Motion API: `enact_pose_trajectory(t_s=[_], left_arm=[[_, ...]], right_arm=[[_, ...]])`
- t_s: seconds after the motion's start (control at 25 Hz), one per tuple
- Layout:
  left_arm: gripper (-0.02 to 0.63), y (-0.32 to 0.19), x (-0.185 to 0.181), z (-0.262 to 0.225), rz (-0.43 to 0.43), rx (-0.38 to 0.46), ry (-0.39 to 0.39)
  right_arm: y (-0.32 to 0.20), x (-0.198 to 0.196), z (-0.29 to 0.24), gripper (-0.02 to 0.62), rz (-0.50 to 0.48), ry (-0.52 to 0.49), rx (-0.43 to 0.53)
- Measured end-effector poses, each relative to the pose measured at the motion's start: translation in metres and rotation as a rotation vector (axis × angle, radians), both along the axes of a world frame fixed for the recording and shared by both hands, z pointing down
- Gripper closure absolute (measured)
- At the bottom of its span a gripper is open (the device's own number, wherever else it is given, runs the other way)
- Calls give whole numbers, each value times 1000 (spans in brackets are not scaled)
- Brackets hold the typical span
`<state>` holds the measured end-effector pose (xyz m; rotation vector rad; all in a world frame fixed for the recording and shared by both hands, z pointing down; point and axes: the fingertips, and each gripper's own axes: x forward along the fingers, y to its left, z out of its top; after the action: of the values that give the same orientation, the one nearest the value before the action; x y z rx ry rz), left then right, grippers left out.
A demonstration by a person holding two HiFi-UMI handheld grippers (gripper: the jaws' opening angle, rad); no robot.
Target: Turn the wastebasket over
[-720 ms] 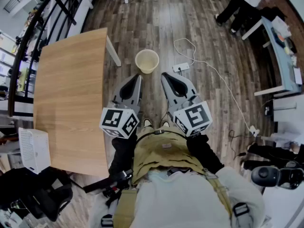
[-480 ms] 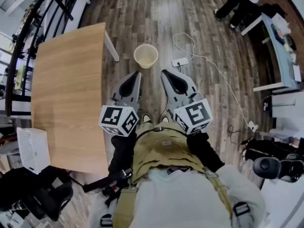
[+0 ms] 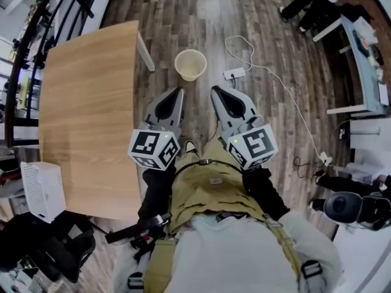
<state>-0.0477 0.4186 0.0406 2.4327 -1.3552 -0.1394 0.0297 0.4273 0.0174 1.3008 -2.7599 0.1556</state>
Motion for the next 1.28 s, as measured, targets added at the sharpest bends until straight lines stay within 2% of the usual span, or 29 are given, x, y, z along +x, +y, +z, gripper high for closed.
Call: enact_pose_trajectory(t_s=[0.24, 0.48, 0.64, 0.8, 1.08, 1.28], left_arm=[[604, -19, -2, 8, -7, -23, -4], [604, -52, -1, 22, -42, -61, -30], [604, -91, -14, 23, -106, -62, -55], [604, -143, -27, 23, -164, -65, -71], [604, -238, -9, 25, -210, -98, -88], [606, -288, -2, 32, -241, -124, -96]], right_arm=[[-20, 12, 11, 574, 32, 1, -32], [-63, 19, 23, 574, 22, -14, -57], [-112, 5, 28, 574, -36, -37, -61], [-162, -10, 16, 574, -122, -90, -13], [-261, 2, 22, 574, -172, -124, -71], [-309, 6, 27, 574, -209, -125, -97]])
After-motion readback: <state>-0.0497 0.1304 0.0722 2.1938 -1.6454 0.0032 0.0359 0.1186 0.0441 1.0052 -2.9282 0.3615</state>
